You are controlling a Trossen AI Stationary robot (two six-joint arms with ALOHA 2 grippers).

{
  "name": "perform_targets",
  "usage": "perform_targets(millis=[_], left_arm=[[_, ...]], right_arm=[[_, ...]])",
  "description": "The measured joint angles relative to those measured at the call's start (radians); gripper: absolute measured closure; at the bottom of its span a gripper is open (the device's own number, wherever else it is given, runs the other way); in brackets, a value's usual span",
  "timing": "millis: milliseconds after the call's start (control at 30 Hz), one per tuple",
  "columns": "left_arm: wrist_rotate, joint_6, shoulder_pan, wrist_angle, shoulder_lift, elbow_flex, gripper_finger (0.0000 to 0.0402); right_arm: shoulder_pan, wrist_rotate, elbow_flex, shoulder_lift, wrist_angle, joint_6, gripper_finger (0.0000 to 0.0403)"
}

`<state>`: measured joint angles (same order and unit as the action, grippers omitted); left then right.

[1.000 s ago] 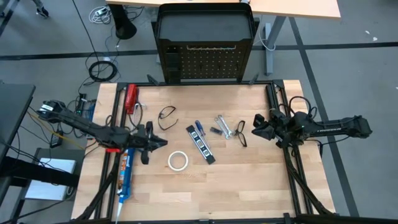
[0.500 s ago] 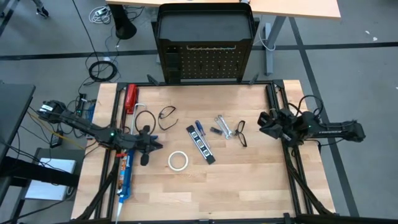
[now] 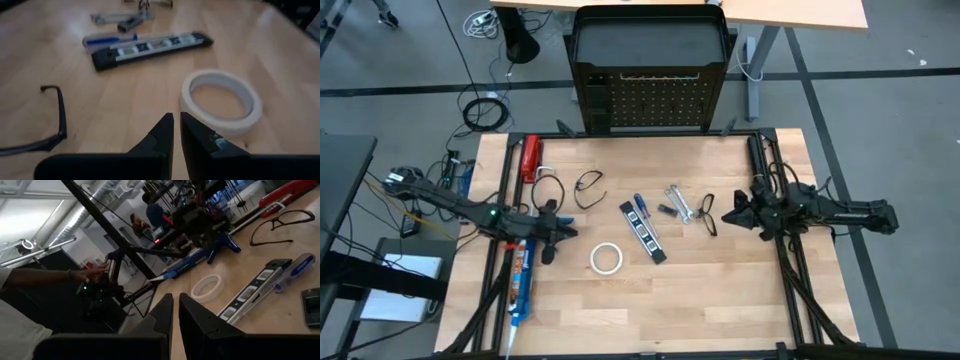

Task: Hang tools onto peg board
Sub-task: Return to Home Position

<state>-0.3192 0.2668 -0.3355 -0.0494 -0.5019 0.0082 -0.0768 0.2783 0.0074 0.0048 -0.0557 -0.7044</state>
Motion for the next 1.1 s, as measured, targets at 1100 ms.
perform_targets(millis=[1100], left_arm=[[-0.001, 0.0, 0.27, 0.003, 0.502, 0.0, 0.0364]], right_arm=[[-0.434, -0.008, 0.0, -0.002, -0.004, 0.0, 0.0365]])
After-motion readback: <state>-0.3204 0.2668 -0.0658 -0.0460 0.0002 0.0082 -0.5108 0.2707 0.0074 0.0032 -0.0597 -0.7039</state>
